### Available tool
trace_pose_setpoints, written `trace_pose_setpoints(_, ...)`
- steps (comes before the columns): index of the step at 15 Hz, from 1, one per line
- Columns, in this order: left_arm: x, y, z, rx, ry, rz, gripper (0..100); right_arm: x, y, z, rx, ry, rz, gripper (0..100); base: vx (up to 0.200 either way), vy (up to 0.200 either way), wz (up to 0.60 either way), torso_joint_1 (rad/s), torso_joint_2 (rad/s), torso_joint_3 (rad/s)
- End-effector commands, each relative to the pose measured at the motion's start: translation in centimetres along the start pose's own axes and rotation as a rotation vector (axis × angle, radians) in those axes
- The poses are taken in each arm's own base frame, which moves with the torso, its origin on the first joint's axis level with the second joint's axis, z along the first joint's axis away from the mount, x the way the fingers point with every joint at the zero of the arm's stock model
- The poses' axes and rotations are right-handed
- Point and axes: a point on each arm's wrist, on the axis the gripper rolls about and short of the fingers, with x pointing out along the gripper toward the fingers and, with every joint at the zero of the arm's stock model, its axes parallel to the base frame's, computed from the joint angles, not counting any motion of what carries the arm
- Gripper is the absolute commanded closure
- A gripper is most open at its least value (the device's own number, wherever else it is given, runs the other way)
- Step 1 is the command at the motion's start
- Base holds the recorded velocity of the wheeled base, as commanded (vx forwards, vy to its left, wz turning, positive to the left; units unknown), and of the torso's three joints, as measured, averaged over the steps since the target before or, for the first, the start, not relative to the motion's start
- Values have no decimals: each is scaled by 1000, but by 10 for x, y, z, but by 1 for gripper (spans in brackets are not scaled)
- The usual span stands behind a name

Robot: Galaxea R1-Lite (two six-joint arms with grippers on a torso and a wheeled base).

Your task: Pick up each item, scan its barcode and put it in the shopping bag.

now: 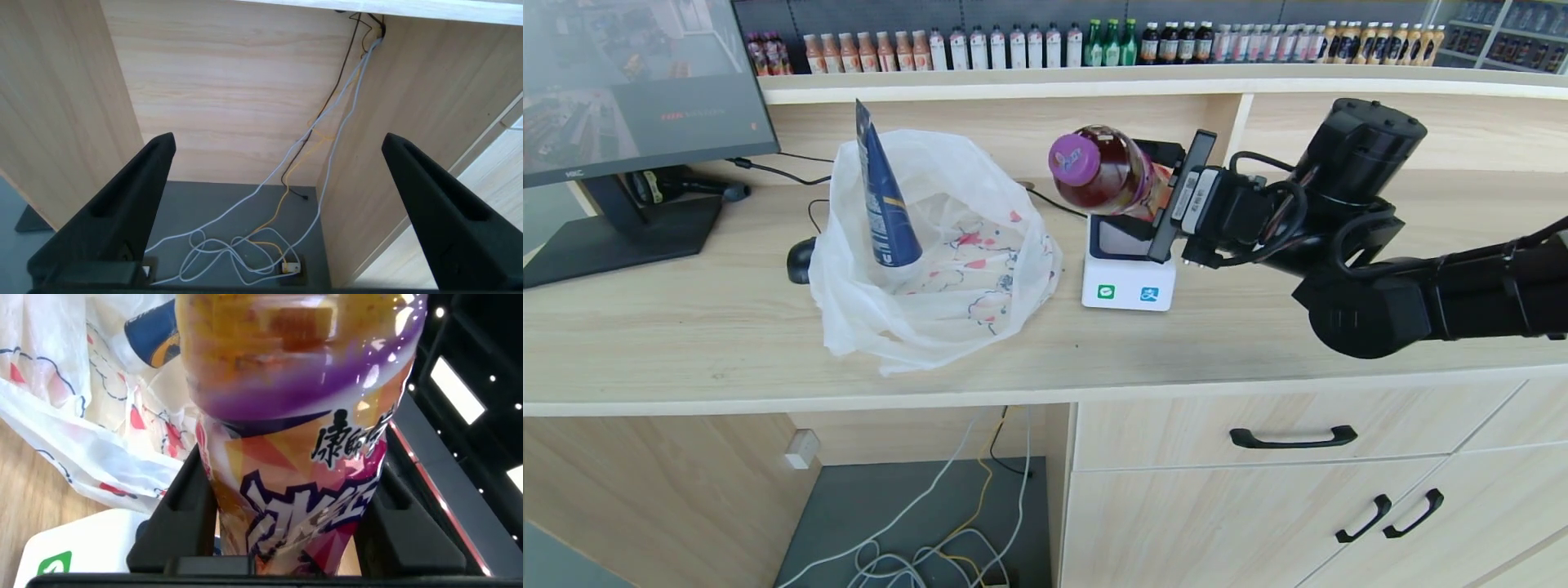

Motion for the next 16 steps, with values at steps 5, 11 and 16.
trace_pose_setpoints(5, 0, 0, 0, -1, 0, 1, 0, 4, -30, 34, 144, 22, -125, 100, 0, 0, 0, 0, 0, 0)
trace_pose_setpoints(11, 0, 0, 0, -1, 0, 0, 0, -4, -36, 69, 407, 38, -291, 100, 0, 0, 0, 0, 0, 0)
trace_pose_setpoints(16, 0, 0, 0, -1, 0, 0, 0, -34, -22, 83, 662, 2, -382, 100, 0, 0, 0, 0, 0, 0)
